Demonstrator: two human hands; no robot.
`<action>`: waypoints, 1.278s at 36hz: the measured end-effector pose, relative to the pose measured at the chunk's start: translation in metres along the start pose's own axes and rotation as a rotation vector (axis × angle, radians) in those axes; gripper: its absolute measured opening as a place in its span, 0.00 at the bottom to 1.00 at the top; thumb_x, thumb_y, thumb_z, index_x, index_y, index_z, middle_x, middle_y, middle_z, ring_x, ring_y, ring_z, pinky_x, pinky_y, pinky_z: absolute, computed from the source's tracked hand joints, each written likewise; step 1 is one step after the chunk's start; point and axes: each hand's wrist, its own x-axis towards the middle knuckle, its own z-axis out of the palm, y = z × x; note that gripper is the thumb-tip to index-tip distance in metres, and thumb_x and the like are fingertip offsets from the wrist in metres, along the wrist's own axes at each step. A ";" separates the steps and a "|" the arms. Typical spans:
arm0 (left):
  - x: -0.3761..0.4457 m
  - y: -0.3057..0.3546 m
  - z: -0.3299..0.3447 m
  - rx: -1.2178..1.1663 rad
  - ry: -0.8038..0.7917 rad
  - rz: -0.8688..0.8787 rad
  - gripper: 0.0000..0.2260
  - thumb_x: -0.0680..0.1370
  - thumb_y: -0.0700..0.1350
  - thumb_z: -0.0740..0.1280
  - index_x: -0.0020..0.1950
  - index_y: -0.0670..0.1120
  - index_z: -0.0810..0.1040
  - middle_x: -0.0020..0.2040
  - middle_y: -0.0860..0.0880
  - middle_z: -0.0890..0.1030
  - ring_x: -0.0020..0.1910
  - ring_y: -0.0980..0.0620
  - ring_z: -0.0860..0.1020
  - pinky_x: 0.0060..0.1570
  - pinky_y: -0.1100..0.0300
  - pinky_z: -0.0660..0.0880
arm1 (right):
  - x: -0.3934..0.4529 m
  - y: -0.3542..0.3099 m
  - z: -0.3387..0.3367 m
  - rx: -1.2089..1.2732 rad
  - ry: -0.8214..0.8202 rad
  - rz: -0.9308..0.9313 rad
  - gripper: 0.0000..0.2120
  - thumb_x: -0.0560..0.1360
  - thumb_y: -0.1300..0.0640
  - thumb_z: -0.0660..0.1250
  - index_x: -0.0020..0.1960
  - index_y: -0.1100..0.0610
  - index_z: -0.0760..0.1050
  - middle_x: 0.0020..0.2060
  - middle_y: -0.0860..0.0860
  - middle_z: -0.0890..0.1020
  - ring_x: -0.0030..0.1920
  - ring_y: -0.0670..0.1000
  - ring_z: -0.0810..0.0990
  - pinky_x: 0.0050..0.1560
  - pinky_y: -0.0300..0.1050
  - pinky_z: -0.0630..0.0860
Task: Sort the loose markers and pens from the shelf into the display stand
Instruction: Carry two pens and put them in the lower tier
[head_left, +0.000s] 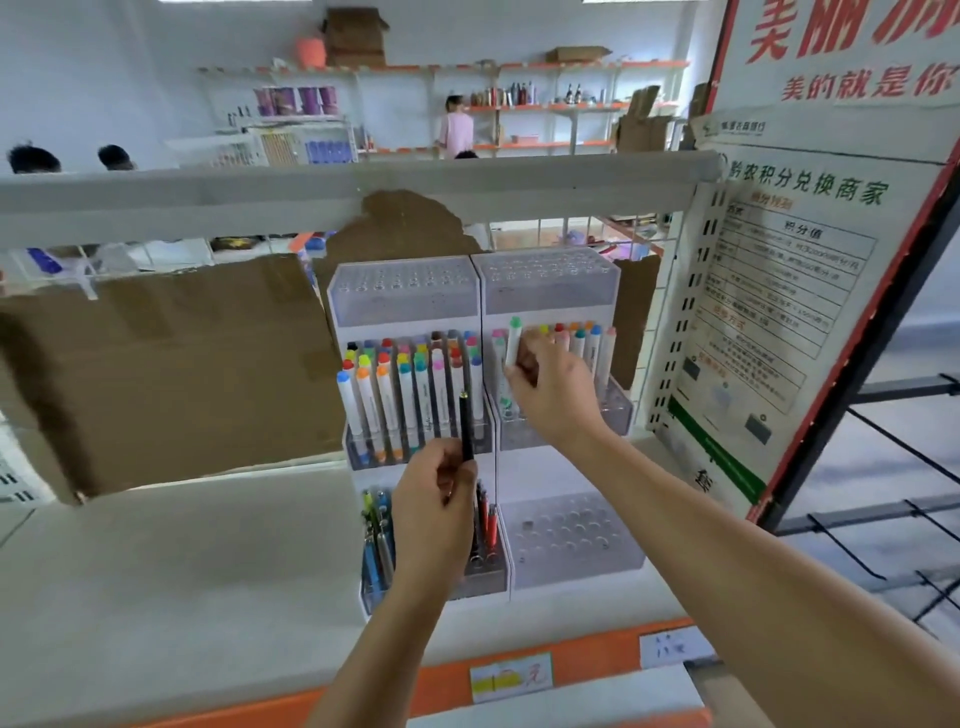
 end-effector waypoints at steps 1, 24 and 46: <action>0.000 0.000 0.000 0.003 -0.003 0.003 0.07 0.78 0.38 0.64 0.47 0.50 0.75 0.43 0.52 0.79 0.43 0.58 0.77 0.39 0.72 0.70 | 0.000 0.000 0.001 -0.005 0.011 0.008 0.05 0.78 0.57 0.63 0.47 0.54 0.66 0.33 0.47 0.71 0.36 0.53 0.74 0.34 0.43 0.68; -0.006 -0.003 -0.022 -0.001 0.023 -0.002 0.05 0.78 0.38 0.64 0.47 0.47 0.76 0.42 0.50 0.80 0.40 0.54 0.77 0.39 0.64 0.70 | 0.003 -0.017 -0.002 -0.127 -0.028 0.045 0.03 0.78 0.58 0.62 0.50 0.57 0.71 0.38 0.50 0.75 0.40 0.53 0.76 0.41 0.50 0.79; -0.004 -0.009 -0.024 0.035 0.001 -0.004 0.04 0.78 0.40 0.65 0.50 0.48 0.76 0.45 0.50 0.80 0.44 0.54 0.78 0.43 0.64 0.73 | -0.005 -0.006 0.010 -0.357 -0.131 0.184 0.06 0.76 0.57 0.66 0.42 0.53 0.70 0.42 0.49 0.76 0.41 0.52 0.75 0.40 0.44 0.68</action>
